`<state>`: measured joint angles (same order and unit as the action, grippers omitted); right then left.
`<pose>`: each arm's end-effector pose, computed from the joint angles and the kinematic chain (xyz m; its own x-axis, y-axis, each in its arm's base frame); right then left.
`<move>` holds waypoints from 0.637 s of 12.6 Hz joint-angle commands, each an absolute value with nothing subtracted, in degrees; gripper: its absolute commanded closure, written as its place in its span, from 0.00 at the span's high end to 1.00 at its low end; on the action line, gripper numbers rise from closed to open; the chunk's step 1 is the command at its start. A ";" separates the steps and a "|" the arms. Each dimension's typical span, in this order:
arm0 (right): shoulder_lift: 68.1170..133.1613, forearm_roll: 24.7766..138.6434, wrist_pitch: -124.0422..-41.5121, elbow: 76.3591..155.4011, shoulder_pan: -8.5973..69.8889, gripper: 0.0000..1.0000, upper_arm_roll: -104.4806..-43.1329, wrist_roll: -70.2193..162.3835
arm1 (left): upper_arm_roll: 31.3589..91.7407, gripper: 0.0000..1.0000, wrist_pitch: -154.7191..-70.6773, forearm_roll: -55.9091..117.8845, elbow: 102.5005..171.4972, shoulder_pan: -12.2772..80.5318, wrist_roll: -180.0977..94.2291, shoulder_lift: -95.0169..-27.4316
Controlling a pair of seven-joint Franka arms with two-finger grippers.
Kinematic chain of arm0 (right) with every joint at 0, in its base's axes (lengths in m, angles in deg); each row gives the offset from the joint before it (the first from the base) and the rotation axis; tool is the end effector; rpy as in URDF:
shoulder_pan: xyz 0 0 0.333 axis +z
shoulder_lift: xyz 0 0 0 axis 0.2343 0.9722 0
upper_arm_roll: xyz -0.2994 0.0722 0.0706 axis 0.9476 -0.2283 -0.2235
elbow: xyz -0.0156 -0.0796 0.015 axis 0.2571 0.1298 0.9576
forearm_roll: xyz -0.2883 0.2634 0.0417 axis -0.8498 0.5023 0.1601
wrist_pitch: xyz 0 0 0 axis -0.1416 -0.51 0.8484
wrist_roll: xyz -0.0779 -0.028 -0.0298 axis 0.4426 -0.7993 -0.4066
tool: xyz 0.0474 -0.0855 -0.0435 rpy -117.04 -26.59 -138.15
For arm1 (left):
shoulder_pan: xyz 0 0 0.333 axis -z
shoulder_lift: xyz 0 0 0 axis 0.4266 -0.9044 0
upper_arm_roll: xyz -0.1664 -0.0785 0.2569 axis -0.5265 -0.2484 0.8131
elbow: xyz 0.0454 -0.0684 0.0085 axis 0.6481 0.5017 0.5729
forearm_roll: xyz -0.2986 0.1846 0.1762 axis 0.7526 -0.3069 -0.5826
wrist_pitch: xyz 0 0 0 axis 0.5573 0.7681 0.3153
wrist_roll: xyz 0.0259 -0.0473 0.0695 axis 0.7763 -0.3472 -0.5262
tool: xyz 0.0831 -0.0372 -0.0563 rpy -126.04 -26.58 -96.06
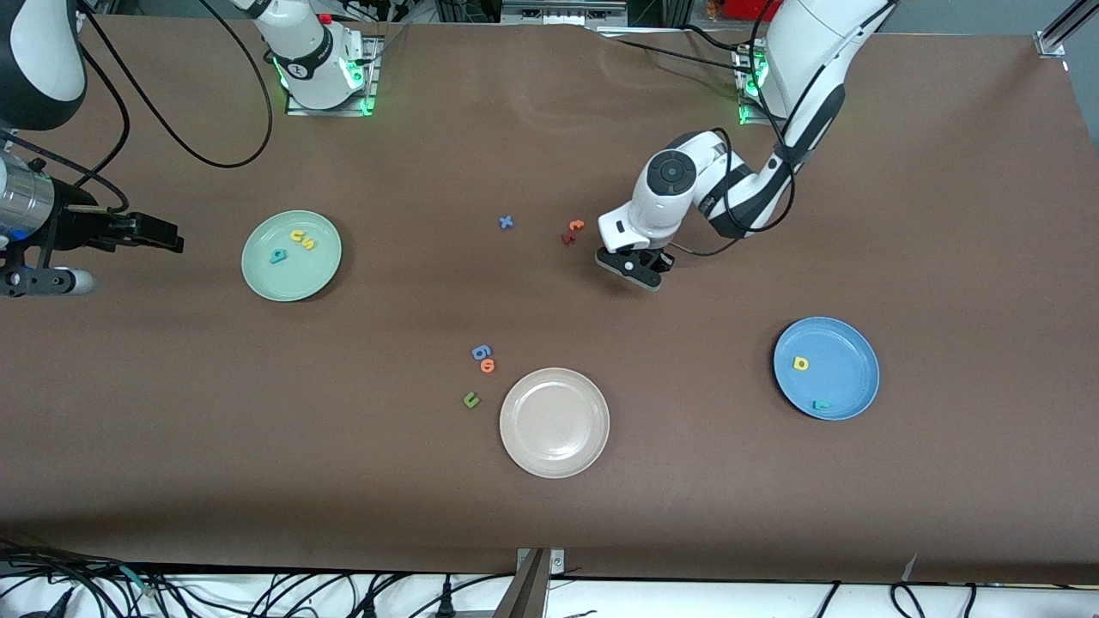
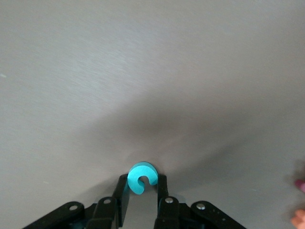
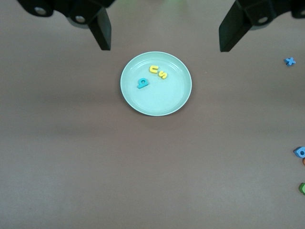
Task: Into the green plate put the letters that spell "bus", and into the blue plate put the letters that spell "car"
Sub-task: 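Grasp the cyan c with the left gripper and lift it, then lower the c onto the blue plate and open the left gripper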
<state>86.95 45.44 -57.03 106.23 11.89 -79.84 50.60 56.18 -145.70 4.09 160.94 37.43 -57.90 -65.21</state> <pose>0.5968 -0.0103 0.5319 0.9867 -0.0093 -0.1625 -0.0119 -0.9998 -0.0149 0.4507 -0.3389 0.1748 0.8897 -0.4566 -0.0022 -0.4561 -0.8889 0.0443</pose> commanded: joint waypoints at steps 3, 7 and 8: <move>86.93 44.69 -56.45 105.19 10.74 1.00 -80.93 50.06 | 55.88 0.14 -144.60 1.52 160.69 32.55 -50.56 -63.03; 86.93 44.69 -56.45 105.19 10.74 1.00 -80.93 50.15 | 55.71 0.14 -140.38 1.52 157.96 26.42 -40.30 -61.36; 86.93 44.69 -56.45 105.19 10.82 1.00 -80.93 50.15 | 55.62 0.14 -139.07 1.60 157.87 24.31 -36.43 -60.57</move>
